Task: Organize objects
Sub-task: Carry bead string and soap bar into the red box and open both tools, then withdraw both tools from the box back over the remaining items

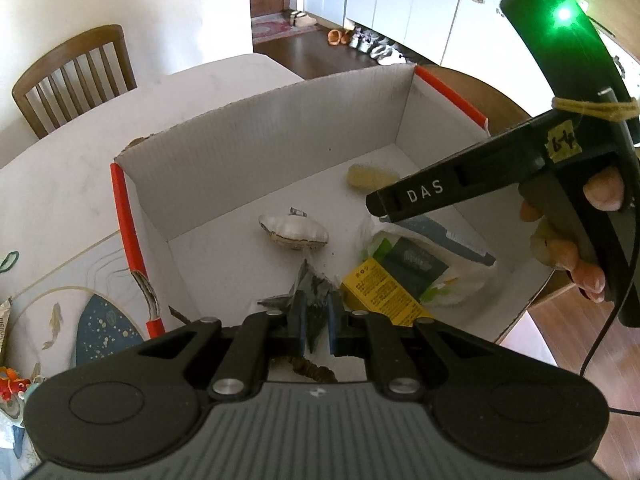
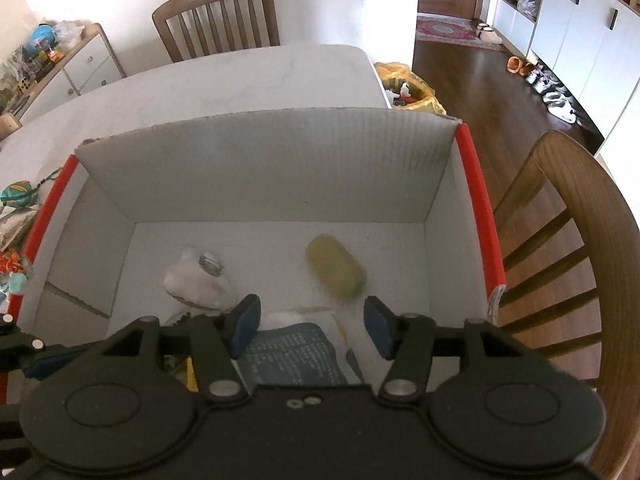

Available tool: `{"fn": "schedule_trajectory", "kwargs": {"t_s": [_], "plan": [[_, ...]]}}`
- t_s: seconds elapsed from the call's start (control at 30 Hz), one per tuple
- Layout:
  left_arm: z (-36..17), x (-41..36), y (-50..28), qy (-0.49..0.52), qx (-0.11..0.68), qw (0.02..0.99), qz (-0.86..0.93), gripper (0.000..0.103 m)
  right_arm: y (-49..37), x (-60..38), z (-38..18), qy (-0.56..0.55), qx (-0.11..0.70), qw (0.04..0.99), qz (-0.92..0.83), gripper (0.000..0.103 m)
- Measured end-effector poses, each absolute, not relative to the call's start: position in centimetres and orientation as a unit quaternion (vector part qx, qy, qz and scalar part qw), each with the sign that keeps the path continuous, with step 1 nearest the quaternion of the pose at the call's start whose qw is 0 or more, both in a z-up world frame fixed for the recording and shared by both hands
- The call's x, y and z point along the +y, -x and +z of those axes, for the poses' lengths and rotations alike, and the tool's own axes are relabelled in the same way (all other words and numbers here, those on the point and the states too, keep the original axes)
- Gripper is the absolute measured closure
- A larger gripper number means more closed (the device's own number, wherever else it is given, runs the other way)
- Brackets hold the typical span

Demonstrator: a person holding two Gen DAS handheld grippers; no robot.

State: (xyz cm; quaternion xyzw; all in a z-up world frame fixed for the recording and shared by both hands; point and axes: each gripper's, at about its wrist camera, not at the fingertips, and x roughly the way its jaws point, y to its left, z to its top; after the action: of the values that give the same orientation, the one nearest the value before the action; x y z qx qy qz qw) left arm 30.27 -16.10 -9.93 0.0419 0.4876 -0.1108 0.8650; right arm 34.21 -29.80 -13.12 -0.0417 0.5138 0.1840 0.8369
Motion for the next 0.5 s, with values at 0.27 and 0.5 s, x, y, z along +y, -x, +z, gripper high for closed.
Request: {"fn": "schedule_trajectory", "kwargs": {"t_s": [0.27,0.5], "plan": [[-8.7,-15.6,-29.4,-0.03,0.473,0.874,-0.104,0.093,-33.1,-30.1,-10.9,0.034,0.491,0.847,0.202,0.042],[-6.9,-14.7,-28.1,-0.019,0.449,0.888,-0.094,0.093,-30.8,-30.2,-7.9,0.028,0.458,0.86,0.225,0.041]]}}
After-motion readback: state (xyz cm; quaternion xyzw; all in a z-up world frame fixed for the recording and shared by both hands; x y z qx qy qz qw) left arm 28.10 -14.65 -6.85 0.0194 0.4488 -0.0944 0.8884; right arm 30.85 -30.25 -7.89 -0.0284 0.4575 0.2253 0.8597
